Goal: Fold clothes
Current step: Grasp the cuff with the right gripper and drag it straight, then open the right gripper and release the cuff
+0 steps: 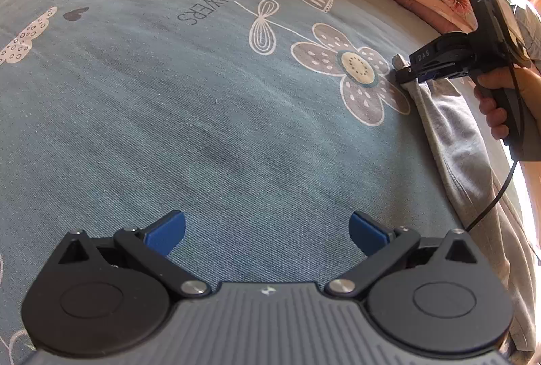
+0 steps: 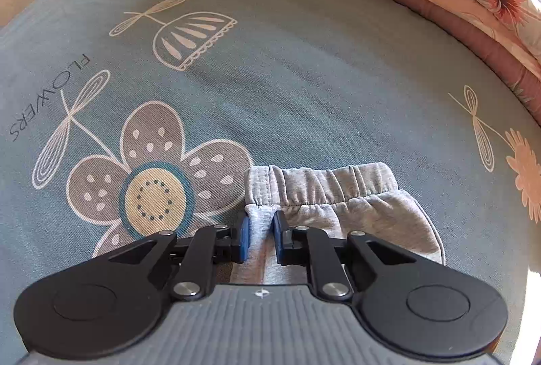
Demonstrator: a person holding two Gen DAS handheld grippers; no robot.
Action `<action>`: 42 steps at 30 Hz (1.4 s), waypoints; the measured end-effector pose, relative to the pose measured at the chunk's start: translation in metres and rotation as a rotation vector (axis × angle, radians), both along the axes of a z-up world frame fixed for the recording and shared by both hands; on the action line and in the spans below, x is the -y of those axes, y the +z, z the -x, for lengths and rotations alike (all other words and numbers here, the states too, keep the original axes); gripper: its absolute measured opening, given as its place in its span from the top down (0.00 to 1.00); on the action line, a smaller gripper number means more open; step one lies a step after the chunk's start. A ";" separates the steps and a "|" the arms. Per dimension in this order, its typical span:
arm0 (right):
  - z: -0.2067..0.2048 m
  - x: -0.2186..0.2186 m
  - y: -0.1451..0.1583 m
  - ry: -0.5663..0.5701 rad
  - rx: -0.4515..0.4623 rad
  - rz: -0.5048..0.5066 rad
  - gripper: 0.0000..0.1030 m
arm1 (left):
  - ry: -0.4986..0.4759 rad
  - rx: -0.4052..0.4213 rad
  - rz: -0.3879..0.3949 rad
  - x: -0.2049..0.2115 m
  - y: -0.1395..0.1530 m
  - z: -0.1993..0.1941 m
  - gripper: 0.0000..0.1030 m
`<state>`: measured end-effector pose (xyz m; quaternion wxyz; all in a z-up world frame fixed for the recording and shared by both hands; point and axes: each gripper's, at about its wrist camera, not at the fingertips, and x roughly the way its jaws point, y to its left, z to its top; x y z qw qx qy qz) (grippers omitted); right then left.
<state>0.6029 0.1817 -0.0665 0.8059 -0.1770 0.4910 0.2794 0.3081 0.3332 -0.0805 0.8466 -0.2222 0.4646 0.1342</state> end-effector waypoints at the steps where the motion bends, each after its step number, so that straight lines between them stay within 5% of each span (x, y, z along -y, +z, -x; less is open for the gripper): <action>1: 0.000 0.001 0.002 -0.006 -0.010 -0.015 0.84 | 0.004 0.003 -0.002 -0.002 0.000 0.000 0.01; 10: 0.023 -0.017 0.041 0.089 -0.125 -0.260 0.84 | 0.029 0.020 -0.003 -0.009 0.001 0.001 0.01; 15: 0.047 -0.036 0.037 0.178 -0.159 -0.274 0.83 | 0.015 0.029 -0.003 -0.008 0.004 0.001 0.01; 21: 0.064 -0.037 0.034 0.236 -0.186 -0.294 0.71 | 0.008 0.029 0.002 -0.006 0.003 0.002 0.01; 27: 0.075 0.009 0.039 0.161 -0.196 -0.300 0.67 | -0.019 0.049 0.017 -0.003 0.010 -0.009 0.01; 36: 0.118 0.108 0.033 -0.029 -0.249 -0.251 0.56 | -0.120 0.102 -0.076 0.008 0.029 -0.047 0.01; 42: 0.196 0.125 0.009 -0.098 -0.409 -0.327 0.55 | -0.195 0.065 -0.115 0.025 0.039 -0.077 0.01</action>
